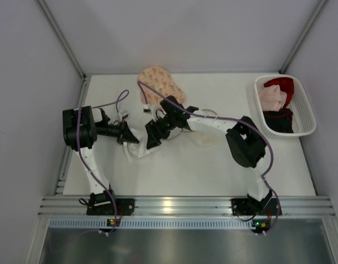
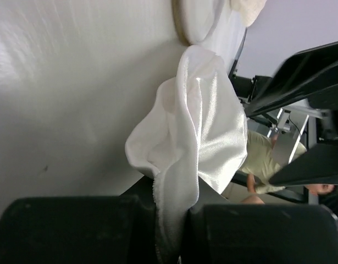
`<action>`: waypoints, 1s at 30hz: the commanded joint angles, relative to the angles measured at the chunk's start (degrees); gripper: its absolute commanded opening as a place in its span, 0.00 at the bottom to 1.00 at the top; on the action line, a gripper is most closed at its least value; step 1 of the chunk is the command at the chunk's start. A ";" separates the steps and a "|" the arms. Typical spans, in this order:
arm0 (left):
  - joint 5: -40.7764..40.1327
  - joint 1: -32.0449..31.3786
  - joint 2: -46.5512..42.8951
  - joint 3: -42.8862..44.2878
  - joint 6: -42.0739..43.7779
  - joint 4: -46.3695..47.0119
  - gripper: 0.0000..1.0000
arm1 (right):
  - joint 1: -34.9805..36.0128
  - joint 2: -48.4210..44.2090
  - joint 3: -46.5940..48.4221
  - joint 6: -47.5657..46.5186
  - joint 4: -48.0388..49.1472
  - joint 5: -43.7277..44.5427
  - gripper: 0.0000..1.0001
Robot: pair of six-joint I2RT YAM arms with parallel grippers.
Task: Place the bra in the laundry bag and zip it closed
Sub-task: Pick up the bra from the center of the board.
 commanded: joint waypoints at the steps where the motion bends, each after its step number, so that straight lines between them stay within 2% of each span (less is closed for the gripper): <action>1: 2.80 2.04 -7.56 3.44 -0.93 0.80 0.00 | -4.88 -12.23 -0.60 -5.77 -3.32 1.03 0.80; 2: 3.67 2.05 -8.45 4.14 -1.19 0.80 0.00 | -6.29 -15.03 -1.31 -4.99 -2.88 0.51 0.87; 3: 4.03 2.05 -10.38 4.58 -1.63 0.71 0.00 | -9.35 -16.19 -2.27 -3.59 -2.96 0.50 0.88; 8: 5.87 1.96 -14.43 8.36 -3.21 0.80 0.00 | -18.59 -21.82 -3.60 -2.34 -7.27 7.79 0.86; 12: 8.42 1.26 -15.05 11.44 -5.32 0.71 0.00 | -28.87 -21.48 -3.35 -4.52 -11.30 9.81 0.83; 16: 9.74 0.55 -16.36 13.64 -5.94 0.71 0.00 | -32.49 -19.29 -1.84 -6.91 -15.09 20.43 0.83; 22: 9.22 -0.94 -19.79 15.31 -5.24 0.80 0.00 | -33.90 -11.47 2.81 -10.95 -20.19 25.02 0.81; 24: 9.13 -1.20 -21.02 15.14 -5.24 0.71 0.00 | -33.55 -8.48 4.56 -11.83 -20.45 24.68 0.77; 27: 9.31 -1.12 -22.69 14.61 -5.41 0.71 0.00 | -32.42 -4.96 6.68 -13.41 -21.69 22.84 0.59; 28: 9.39 -1.12 -23.13 14.09 -5.50 0.71 0.00 | -32.06 -4.43 6.94 -13.85 -21.69 21.96 0.44; 30: 9.74 -1.12 -24.36 13.64 -5.33 0.71 0.00 | -30.22 -3.55 6.95 -15.61 -21.16 20.37 0.29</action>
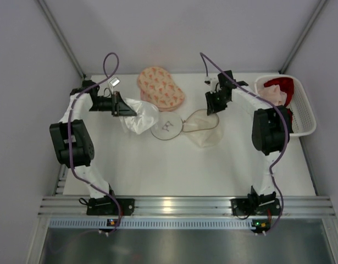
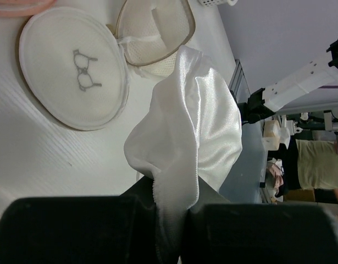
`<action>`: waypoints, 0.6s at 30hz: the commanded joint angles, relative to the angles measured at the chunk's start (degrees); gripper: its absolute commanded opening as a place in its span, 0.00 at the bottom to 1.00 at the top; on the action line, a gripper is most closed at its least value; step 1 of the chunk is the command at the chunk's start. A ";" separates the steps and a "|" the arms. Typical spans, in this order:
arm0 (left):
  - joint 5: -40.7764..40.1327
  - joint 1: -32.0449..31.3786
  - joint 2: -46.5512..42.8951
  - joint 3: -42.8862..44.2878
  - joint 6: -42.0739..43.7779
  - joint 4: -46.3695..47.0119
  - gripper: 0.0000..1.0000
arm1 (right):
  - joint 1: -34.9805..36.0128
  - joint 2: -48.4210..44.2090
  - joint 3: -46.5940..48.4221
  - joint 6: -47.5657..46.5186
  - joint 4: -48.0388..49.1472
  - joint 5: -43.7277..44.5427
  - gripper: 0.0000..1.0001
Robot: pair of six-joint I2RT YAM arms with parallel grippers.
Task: Place the bra in the laundry bag and zip it closed
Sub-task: Pick up the bra from the center of the board, then place the bra in the laundry bag.
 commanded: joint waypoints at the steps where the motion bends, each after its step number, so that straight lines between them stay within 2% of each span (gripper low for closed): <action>1: 3.47 -0.02 -4.28 -0.06 0.03 0.36 0.00 | 3.42 -0.01 3.08 -3.77 -0.33 -3.43 0.23; 7: 0.84 -3.36 -7.18 -5.94 1.79 0.36 0.00 | 11.24 -2.99 1.50 -7.37 3.01 -6.08 0.20; 11: 0.75 -8.80 -6.49 -10.69 1.79 0.19 0.00 | 16.86 -4.22 1.76 -6.50 4.77 -5.20 0.20; 12: 0.66 -9.34 -5.79 -11.48 1.79 0.19 0.00 | 17.57 -4.40 2.02 -5.71 5.21 -4.77 0.18; 13: 0.40 -10.47 -5.34 -12.97 1.70 0.80 0.00 | 18.01 -4.40 2.37 -4.66 5.21 -3.89 0.13; 16: -1.53 -13.56 -3.76 -15.44 -4.25 5.35 0.00 | 19.16 -3.53 4.13 1.05 4.07 -2.48 0.00; 18: -5.74 -14.09 -3.14 -16.32 -11.98 12.99 0.00 | 19.86 -4.75 2.73 2.12 4.59 -2.74 0.00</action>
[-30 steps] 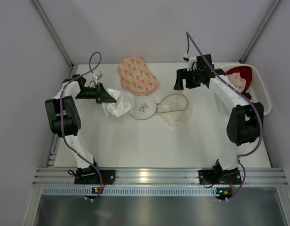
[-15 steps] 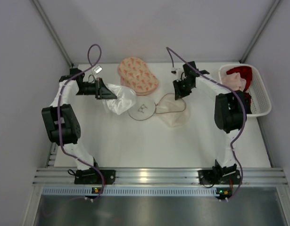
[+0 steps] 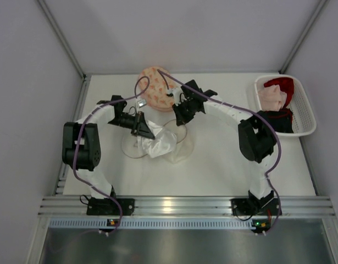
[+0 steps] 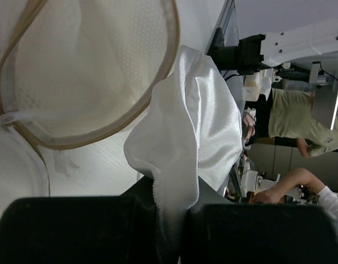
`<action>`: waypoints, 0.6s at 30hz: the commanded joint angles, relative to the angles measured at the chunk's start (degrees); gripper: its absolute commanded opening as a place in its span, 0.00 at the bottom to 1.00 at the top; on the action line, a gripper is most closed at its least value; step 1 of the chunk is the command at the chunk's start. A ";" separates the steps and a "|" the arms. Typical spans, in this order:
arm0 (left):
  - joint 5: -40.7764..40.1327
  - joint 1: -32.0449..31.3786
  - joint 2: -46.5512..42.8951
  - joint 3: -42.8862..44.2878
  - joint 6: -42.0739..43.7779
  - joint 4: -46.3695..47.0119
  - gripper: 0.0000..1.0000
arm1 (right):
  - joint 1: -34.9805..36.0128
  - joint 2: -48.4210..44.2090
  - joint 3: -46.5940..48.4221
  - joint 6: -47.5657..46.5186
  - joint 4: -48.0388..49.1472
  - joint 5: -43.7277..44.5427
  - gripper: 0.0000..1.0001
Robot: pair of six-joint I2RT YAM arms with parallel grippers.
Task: Place the bra in the laundry bag and zip it closed
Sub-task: Place the bra in the laundry bag.
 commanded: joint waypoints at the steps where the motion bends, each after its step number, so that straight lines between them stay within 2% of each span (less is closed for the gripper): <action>1: -4.28 -0.21 0.71 -1.83 -11.04 11.98 0.00 | 0.30 -5.12 0.87 4.08 2.91 0.85 0.00; 3: -6.93 -0.21 0.88 -2.45 -20.25 19.72 0.00 | 1.01 -6.97 -0.89 5.84 3.53 0.15 0.01; 5: -8.42 -0.82 2.02 -2.28 -27.80 23.41 0.00 | 1.53 -8.20 -1.86 7.76 3.89 -1.87 0.11; 8: -9.83 -2.31 4.12 -0.97 -33.98 27.29 0.00 | 2.24 -8.91 -2.48 7.78 4.15 -3.37 0.17; 9: -11.14 -2.75 4.57 -0.52 -35.31 27.56 0.00 | 2.33 -8.91 -2.48 7.78 4.06 -4.07 0.16; 12: -14.91 -4.42 4.66 -0.43 -42.07 31.24 0.00 | 2.76 -9.00 -2.83 8.04 4.59 -6.09 0.00; 15: -19.65 -4.96 2.21 -4.28 -53.40 40.46 0.00 | 3.64 -9.00 -2.92 8.66 5.03 -6.36 0.00; 16: -20.98 -4.96 1.42 -5.26 -59.78 45.70 0.00 | 3.82 -8.65 -2.83 8.92 4.94 -6.27 0.00; 18: -23.01 -5.22 -0.25 -7.36 -64.74 49.86 0.00 | 4.35 -8.47 -3.00 9.10 4.85 -6.54 0.00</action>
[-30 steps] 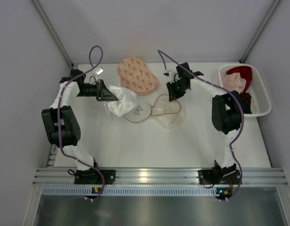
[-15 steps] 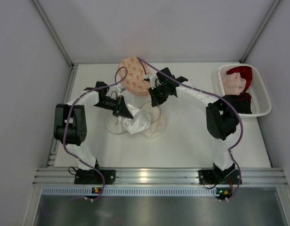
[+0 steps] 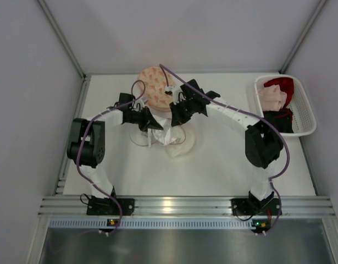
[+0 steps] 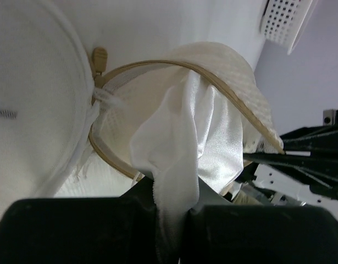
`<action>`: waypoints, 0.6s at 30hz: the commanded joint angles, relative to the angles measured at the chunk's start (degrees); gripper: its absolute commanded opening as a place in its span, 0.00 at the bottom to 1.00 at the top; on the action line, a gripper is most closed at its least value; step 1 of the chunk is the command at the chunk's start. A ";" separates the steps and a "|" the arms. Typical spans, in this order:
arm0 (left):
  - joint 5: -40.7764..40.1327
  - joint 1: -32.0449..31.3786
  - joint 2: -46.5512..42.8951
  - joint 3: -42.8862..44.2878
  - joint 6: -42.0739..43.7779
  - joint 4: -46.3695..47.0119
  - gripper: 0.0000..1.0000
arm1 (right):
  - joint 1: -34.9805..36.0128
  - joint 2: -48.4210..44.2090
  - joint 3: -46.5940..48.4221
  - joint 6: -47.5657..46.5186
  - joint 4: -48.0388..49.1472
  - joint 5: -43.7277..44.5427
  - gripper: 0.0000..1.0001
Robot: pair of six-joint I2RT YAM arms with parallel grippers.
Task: Place the bra in the laundry bag and zip it closed
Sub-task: Place the bra in the laundry bag.
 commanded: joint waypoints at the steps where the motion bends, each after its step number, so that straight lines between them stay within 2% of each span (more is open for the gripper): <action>1: -6.38 -0.63 -4.54 -3.05 -18.91 16.34 0.00 | 1.90 -2.07 -0.14 1.69 2.36 -2.43 0.00; 5: -9.73 -3.26 -5.78 -6.55 -25.97 19.97 0.00 | 1.90 -1.54 0.03 1.87 2.01 -2.25 0.00; 10: -13.93 -5.02 -7.09 -8.76 -28.88 17.97 0.00 | 1.02 -3.20 0.04 1.33 0.60 -2.42 0.00; 11: -17.17 -5.37 -7.53 -8.07 -29.41 16.04 0.00 | 0.59 -3.38 -0.14 1.51 0.78 -3.21 0.00; 14: -23.24 -6.96 -4.82 -2.03 -29.15 2.61 0.00 | 0.41 -3.21 0.03 1.95 1.31 -7.34 0.00; 18: -31.50 -7.14 -3.85 3.43 -24.59 -8.56 0.00 | 0.41 -2.94 0.73 2.22 1.57 -10.60 0.00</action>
